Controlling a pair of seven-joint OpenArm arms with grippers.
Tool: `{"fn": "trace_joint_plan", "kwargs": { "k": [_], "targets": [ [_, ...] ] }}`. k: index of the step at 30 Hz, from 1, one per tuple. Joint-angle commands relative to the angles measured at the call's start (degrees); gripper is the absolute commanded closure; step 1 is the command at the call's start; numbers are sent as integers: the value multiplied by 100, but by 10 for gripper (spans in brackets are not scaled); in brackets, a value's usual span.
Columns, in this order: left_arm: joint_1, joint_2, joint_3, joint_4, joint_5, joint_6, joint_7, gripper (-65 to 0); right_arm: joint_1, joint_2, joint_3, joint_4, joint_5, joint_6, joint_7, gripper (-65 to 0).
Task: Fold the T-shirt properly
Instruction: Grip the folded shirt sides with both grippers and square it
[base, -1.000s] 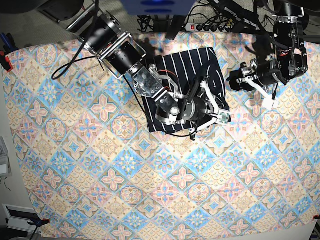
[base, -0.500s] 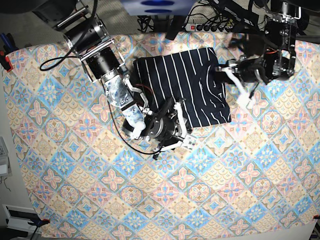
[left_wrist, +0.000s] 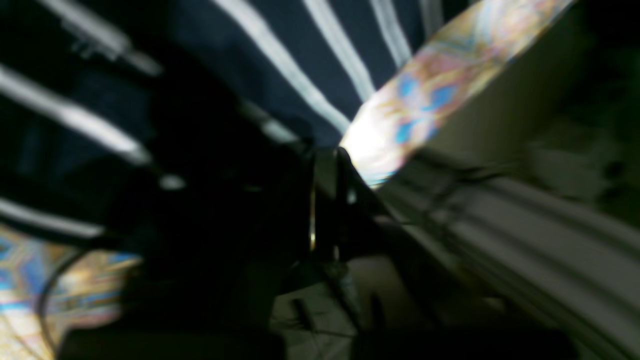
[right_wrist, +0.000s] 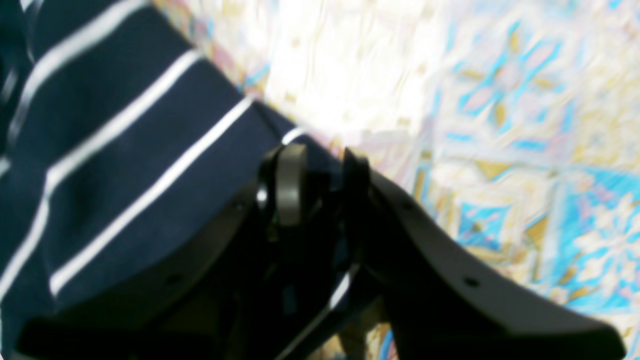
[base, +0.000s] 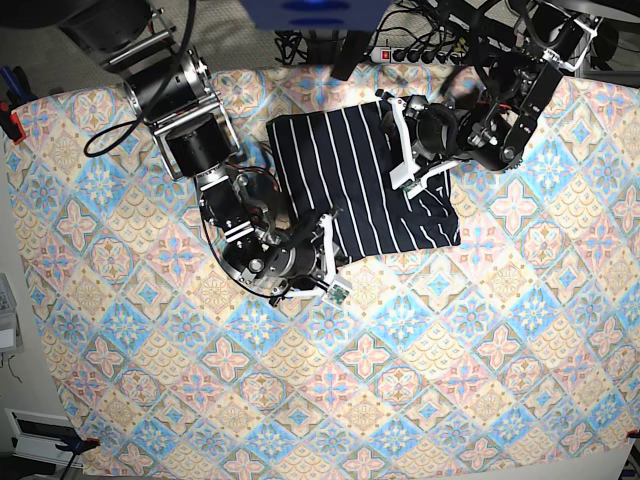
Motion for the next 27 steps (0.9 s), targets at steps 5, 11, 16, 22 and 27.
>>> {"fn": "trace_joint_plan", "kwargs": {
  "k": [5,11,16,22,27],
  "targets": [
    [-56,-25,-5,-467,518,-2,-42,0,163,69,7,-112,44,7,117,-127],
    [-285,63,-5,-1082,1213,-2,-69,0,75,368,-2,-130,44,7,2,-127],
    [-531,124,-5,-1540,1828,-2,-464,0,-286,755,-2,309,44,7,-279,-127],
    [-1058,291,303,-2032,2532,-2,-737,0,-743,1273,51,1250,44,7,-604,-127],
    [-1278,379,453,-2041,3200,-2,-1106,0,-1138,1643,60,1918,44,7,-859,-127]
  ]
}}
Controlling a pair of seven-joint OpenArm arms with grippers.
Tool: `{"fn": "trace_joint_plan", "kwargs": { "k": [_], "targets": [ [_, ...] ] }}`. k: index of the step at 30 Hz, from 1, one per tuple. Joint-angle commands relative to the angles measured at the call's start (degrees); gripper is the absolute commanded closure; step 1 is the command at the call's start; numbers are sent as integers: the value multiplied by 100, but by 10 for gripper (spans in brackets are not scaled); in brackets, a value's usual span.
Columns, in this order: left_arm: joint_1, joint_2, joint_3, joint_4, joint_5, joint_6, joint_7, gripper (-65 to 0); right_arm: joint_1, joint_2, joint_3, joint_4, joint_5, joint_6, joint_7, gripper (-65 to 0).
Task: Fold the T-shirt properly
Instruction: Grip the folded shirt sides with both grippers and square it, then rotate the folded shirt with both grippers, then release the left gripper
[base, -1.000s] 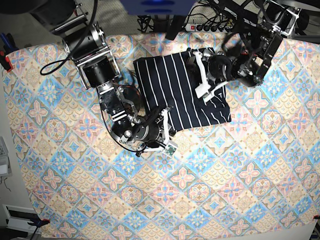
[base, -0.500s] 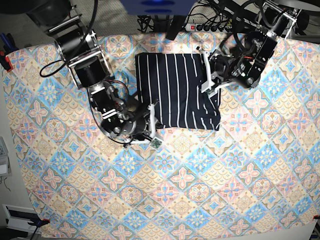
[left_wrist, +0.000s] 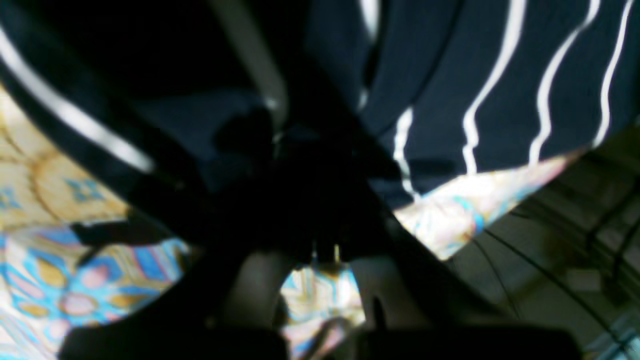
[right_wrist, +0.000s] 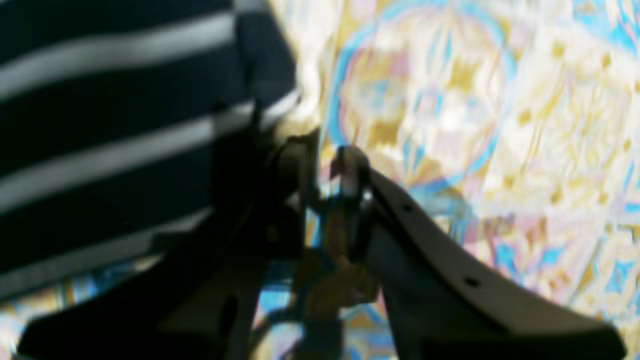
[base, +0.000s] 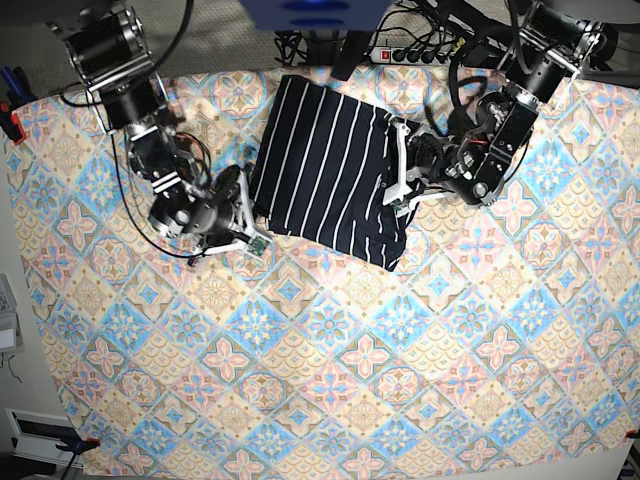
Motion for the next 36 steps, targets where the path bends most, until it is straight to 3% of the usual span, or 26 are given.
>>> {"fn": "trace_joint_plan", "kwargs": {
  "k": [1,6,16,27,31,36],
  "targets": [
    [-229,74,-46,-192,1614,497,-977,0,44,63,25,262,66,-6,43,-127],
    [-449,188,-81,-200,2044,497,-1056,0,-308,327,25,966,74,-6,-89,-127],
    [-511,575,-318,81,2792,506,-1162,0,-519,388,271,1643,110,-6,-89,-127],
    [263,979,-2630,1619,2792,506,-1188,0,-950,362,262,2794,118,3,-36,-127],
    [703,1243,-3501,2217,2783,506,-1179,0,-1126,28,218,3049,197,12,-27,-127],
    [949,1876,-4767,2252,2783,506,-1153,0,-1108,-473,218,2988,945,12,-27,-127]
  ]
}}
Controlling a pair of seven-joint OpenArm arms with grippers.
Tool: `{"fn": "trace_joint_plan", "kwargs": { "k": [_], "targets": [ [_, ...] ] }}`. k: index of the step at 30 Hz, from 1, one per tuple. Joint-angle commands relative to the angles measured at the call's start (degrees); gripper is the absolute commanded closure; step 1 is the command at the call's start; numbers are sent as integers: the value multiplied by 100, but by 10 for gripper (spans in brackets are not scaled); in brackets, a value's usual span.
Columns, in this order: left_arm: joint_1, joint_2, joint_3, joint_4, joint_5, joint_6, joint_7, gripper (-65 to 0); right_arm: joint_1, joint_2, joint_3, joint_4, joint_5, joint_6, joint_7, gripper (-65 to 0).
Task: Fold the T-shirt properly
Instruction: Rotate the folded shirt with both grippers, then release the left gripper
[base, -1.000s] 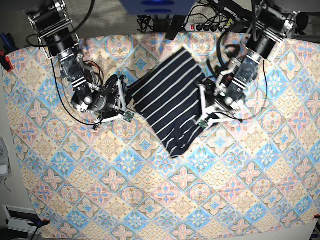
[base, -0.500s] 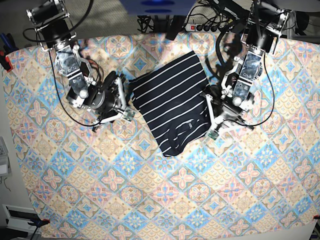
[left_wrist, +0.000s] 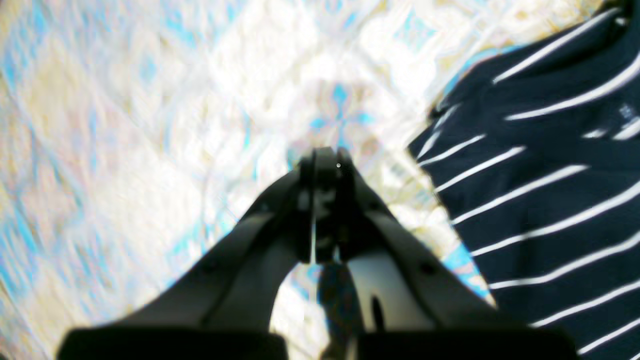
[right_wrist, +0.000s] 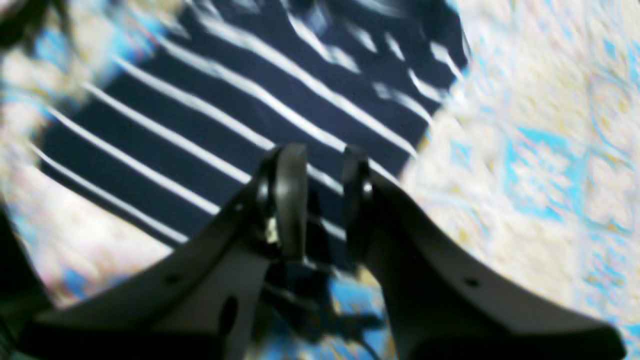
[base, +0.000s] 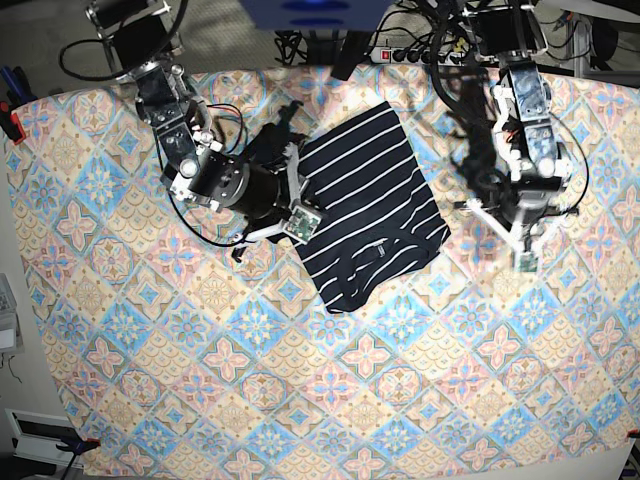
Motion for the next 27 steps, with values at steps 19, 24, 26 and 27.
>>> {"fn": "trace_joint_plan", "kwargs": {
  "k": [19,24,26,27],
  "targets": [
    [150,649,-1556,99,-259,29,-67,0,1373,-1645,-1517,-2108,167,-19,49,-25],
    [247,649,-1564,99,-329,29,-67,0,1892,-2032,-1948,-3093,159,-19,111,-25],
    [255,649,-1582,99,-329,29,-67,0,2068,-2057,-1992,-3533,150,-19,287,-25],
    [255,658,-1626,99,-329,29,-67,0,2147,-2057,-1992,-3726,150,-19,427,-25]
  ]
}}
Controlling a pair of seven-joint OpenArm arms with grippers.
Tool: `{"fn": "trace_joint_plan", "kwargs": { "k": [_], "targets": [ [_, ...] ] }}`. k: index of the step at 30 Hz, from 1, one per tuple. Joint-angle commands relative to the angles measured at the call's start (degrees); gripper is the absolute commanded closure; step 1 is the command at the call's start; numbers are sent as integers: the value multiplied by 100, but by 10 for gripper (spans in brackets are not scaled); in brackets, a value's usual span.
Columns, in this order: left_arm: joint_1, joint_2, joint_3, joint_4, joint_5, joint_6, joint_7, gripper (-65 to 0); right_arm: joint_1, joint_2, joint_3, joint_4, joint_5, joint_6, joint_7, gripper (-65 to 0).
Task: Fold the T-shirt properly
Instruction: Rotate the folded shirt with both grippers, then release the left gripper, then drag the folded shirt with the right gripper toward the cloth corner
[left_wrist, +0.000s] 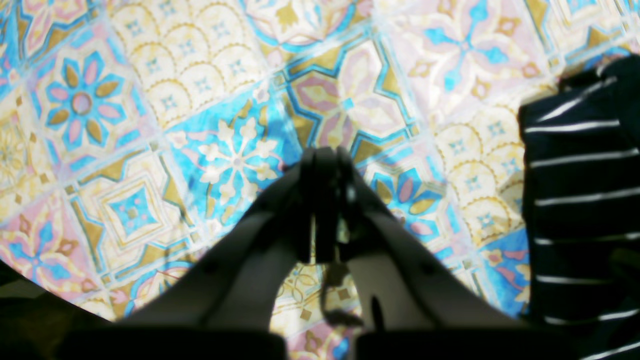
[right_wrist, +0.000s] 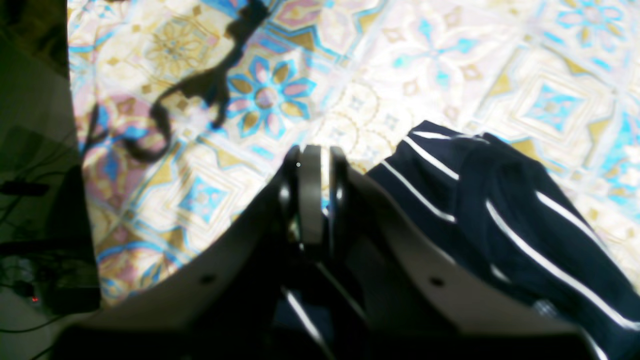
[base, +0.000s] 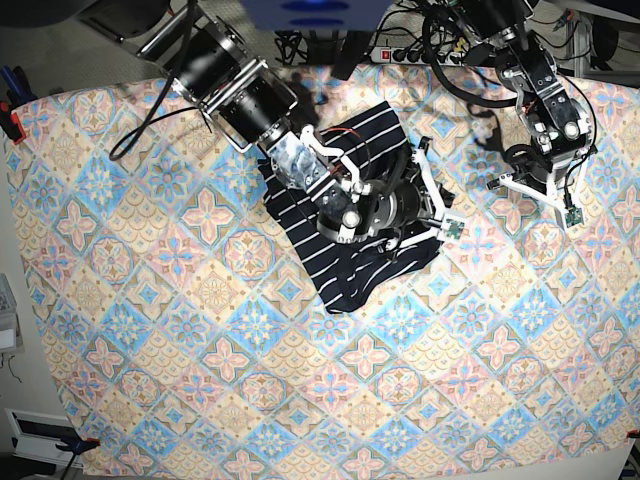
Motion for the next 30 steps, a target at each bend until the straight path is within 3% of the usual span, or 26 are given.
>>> {"fn": "trace_joint_plan", "kwargs": {
  "k": [1,12,16,25,30],
  "targets": [
    [-40,-30,-85,104,-17,23,-91,0,217,-38,32,-92,10,-23,179,-25],
    [-22,-48,-718,104,-615,23,-91,0,569,-38,23,-1991,-8,-50,1436,-24],
    [-22,-57,-718,95,-615,23,-91,0,578,137,85,-2097,-465,-50,1559,-24],
    [-31,-57,-718,86,-615,23,-91,0,534,339,2291,-2088,-1608,-50,1550,-23],
    [-31,-74,-718,86,-615,23,-91,0,569,823,2608,-2079,-1625,-50,1550,-24]
  ]
}}
